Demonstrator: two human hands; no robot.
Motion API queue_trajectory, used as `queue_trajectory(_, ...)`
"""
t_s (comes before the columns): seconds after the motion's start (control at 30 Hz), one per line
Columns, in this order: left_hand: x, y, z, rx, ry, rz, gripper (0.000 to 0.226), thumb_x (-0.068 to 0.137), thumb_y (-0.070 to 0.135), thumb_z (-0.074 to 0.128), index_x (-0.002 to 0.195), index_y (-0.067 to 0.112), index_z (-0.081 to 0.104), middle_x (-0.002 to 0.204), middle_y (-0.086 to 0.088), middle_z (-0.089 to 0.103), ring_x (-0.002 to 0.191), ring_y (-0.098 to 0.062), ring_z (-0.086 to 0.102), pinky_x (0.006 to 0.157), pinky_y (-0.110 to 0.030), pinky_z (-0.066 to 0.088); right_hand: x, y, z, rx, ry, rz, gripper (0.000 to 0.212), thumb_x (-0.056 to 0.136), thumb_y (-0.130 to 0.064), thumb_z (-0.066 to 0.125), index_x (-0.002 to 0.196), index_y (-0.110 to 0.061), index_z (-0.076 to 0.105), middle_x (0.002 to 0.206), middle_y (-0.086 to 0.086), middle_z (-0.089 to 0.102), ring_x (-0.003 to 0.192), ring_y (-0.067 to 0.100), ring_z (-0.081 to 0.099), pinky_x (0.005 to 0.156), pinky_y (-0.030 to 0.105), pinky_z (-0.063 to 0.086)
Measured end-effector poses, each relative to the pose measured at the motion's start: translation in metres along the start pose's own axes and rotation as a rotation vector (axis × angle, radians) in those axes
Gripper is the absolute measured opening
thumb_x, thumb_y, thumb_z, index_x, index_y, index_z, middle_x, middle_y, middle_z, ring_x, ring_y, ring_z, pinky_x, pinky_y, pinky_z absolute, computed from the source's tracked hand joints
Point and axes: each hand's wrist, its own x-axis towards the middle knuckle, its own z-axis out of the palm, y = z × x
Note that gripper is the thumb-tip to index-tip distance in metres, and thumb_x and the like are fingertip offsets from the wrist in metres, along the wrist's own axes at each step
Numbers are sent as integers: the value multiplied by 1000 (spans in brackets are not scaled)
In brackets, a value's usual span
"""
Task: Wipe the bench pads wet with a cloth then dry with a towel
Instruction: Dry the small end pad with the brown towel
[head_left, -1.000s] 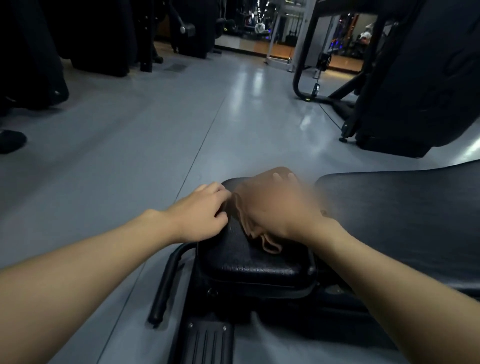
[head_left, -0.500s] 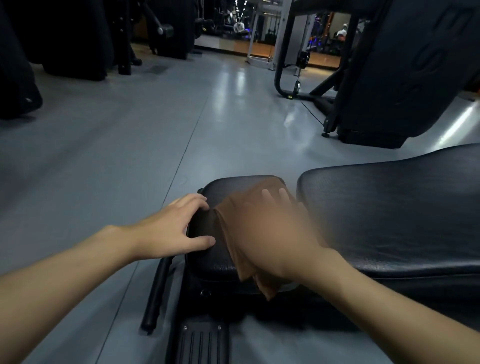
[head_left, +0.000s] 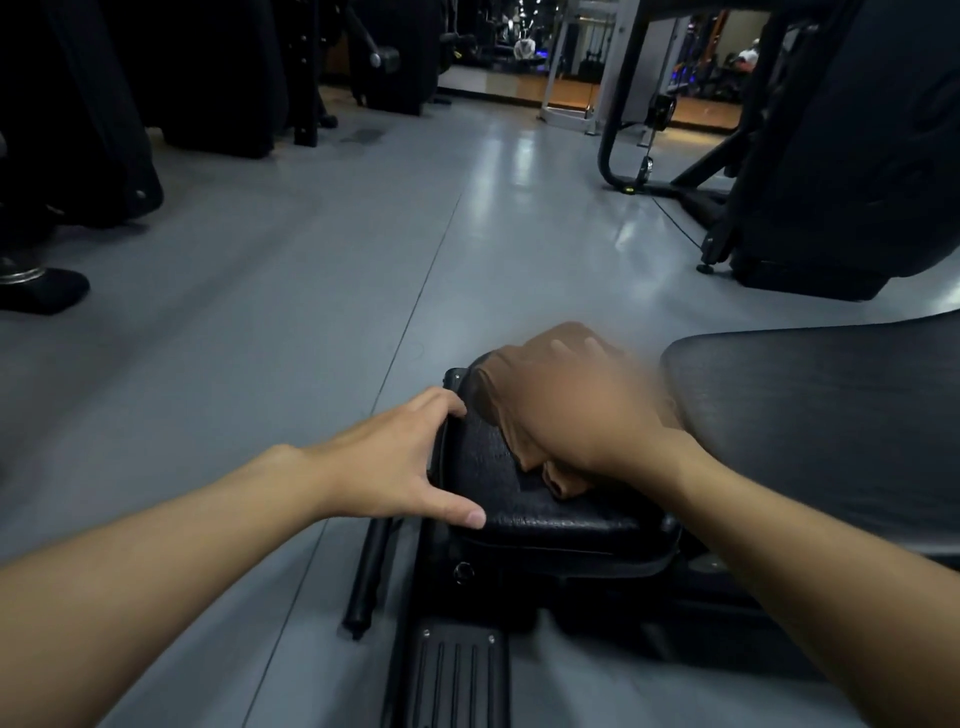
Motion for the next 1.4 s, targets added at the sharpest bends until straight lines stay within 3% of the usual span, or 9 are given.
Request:
queue_trajectory(0.23,-4,-6,5,-17,-33,1,126,56,78,77,151,27,13,159,9,24,144,-10,31,115,-33,33,-80,-14,-3,-69,-20,-49,86,76,-80,-2,153,-44,12,168,3,6,154,32,-5,118,62,3)
queue_trajectory(0.4,-5,-9,11,-36,-13,-6,130,53,77,81,151,27,11,159,8,23,145,-11,30,116,-34,34,-38,-15,-3,-51,-35,-43,78,80,-81,11,152,-50,16,167,1,9,153,33,-1,116,65,4)
queue_trajectory(0.53,-9,-5,14,-54,16,-54,134,59,68,83,154,20,4,161,4,15,147,-16,24,113,-23,25,23,-24,3,-31,-29,-9,67,88,-73,22,150,-48,26,165,2,18,152,36,5,114,67,6)
queue_trajectory(0.67,-12,-1,12,-42,-4,-126,130,57,72,82,151,21,9,159,3,23,143,-22,33,113,-36,35,47,-33,3,-28,-18,5,65,87,-70,23,144,-43,38,158,2,31,148,37,16,110,67,12)
queue_trajectory(0.83,-17,1,14,21,29,-160,143,55,79,78,157,16,0,165,-2,16,149,-24,25,118,-41,28,5,-37,8,-16,9,-49,63,92,-67,23,150,-43,32,166,1,17,153,34,4,117,64,2)
queue_trajectory(0.97,-22,-1,20,-52,49,-161,144,58,73,80,157,18,-8,166,0,9,151,-17,19,119,-35,26,-57,-39,6,-38,15,-169,76,81,-73,10,151,-46,26,167,-3,14,154,30,2,119,61,3)
queue_trajectory(1.1,-22,-4,25,-93,61,-148,140,58,73,79,157,22,-6,165,3,13,150,-14,22,118,-38,30,-86,-32,1,-105,6,-245,81,78,-78,6,151,-48,21,167,-4,13,154,29,2,119,59,7)
queue_trajectory(1.3,-19,-7,27,-59,74,-130,144,59,74,79,158,19,-9,166,4,5,152,-15,14,121,-35,23,-12,-44,5,-14,2,-145,70,81,-76,23,145,-48,34,165,-1,20,153,30,6,116,64,8)
queue_trajectory(1.4,-19,-7,27,-62,79,-122,147,59,76,78,157,20,-15,167,6,-9,153,-13,3,124,-35,17,32,-47,5,16,-12,-111,65,85,-73,28,142,-45,41,163,1,23,152,33,8,114,65,9)
